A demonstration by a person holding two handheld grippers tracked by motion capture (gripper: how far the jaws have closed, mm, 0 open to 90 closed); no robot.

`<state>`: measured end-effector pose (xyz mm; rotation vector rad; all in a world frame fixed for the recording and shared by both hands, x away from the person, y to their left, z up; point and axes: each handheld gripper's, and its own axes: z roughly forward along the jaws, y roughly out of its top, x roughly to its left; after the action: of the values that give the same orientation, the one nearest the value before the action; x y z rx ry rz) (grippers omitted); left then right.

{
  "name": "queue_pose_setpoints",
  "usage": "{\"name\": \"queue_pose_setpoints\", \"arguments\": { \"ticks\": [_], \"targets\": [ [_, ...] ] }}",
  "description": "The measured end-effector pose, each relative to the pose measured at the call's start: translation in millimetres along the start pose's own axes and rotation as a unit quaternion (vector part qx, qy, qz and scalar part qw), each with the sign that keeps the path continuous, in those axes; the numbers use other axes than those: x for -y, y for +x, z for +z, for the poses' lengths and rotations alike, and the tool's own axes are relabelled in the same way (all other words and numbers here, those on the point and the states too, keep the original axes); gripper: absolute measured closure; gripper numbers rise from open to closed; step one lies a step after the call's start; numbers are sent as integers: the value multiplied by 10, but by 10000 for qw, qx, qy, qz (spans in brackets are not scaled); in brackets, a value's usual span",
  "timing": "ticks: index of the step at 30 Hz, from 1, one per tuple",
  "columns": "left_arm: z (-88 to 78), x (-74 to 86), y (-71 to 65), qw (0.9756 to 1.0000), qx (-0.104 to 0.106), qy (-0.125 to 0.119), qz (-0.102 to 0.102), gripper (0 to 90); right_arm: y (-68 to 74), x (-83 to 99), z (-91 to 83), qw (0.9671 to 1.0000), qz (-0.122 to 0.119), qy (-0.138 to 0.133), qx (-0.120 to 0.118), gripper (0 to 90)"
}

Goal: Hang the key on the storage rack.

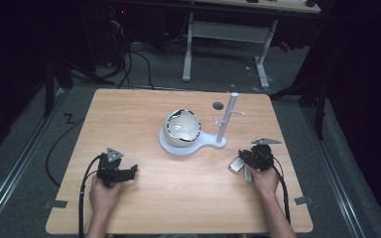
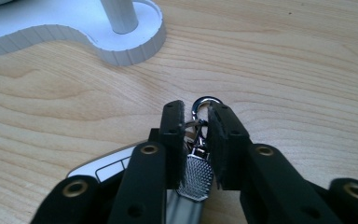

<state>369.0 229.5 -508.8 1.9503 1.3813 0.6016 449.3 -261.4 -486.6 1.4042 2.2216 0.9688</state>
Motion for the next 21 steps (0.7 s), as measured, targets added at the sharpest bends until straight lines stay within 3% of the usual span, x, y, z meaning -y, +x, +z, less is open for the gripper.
{"name": "queue_pose_setpoints", "arguments": {
  "ticks": [7, 9, 14, 21],
  "targets": [
    [0, 0, 0, 10000, 1, 0, 0, 188, -5, 7, -20, 10000, -48, -45, -22, 827],
    [0, 0, 0, 10000, 0, 1, 2, 187, -3, 11, -49, 9998, -109, -184, -41, 900],
    [0, 0, 0, 10000, 0, 1, 3, 188, -6, -18, -161, 9989, -140, -420, -117, 900],
    [0, 0, 0, 10000, 0, 1, 3, 187, -42, 34, -170, 9996, -84, -280, -33, 852]
  ]
}}
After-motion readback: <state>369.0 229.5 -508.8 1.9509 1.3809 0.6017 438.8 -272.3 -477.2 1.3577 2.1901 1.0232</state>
